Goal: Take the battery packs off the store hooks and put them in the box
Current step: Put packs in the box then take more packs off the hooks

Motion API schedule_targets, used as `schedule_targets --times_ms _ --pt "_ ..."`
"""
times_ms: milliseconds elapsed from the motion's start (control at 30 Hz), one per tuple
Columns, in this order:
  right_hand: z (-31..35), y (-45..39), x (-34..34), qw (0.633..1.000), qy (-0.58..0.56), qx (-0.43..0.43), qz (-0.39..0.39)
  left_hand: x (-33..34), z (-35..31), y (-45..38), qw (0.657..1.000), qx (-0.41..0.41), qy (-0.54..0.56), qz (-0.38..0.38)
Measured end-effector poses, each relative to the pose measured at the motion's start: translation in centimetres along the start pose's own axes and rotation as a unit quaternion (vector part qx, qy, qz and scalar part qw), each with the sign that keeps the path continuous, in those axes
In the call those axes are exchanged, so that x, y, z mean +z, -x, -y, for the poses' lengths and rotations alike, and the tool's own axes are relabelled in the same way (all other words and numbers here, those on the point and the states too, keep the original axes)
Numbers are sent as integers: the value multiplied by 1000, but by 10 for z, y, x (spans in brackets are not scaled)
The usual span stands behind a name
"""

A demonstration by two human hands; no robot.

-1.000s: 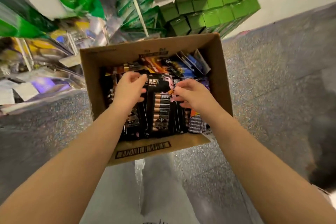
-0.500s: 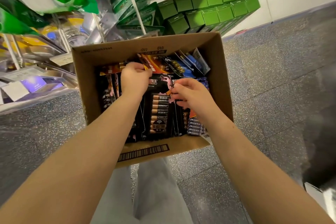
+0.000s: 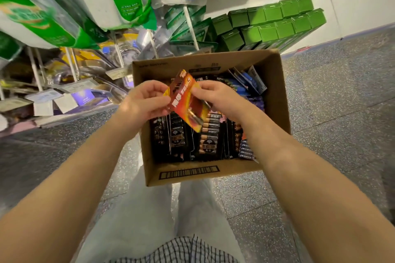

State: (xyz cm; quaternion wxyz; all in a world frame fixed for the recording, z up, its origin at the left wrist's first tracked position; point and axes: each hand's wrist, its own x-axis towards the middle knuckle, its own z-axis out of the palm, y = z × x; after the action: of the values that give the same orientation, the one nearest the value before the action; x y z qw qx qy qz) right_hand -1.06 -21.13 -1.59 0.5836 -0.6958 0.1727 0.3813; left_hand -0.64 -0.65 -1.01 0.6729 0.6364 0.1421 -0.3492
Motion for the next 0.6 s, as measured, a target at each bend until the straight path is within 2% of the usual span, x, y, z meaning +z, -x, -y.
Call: schedule_targets --times_ms 100,167,267,367,433,500,600 --pt "3 2 20 998 -60 17 -20 -12 3 2 997 3 61 -52" --pt "4 4 43 994 -93 33 -43 -16 9 6 996 -20 79 -46" --pt "0 2 76 984 -151 76 -49 -21 22 16 997 -26 47 -47" --pt "0 -6 95 976 -188 105 -28 -29 32 23 995 -9 31 -89" --pt "4 -15 92 973 -194 117 -45 -36 37 23 990 -20 41 -134" --pt "8 -26 79 963 -207 129 -116 -42 40 21 981 -36 63 -179" --pt "3 -50 51 933 -204 122 -271 -52 45 21 978 -37 94 -181"
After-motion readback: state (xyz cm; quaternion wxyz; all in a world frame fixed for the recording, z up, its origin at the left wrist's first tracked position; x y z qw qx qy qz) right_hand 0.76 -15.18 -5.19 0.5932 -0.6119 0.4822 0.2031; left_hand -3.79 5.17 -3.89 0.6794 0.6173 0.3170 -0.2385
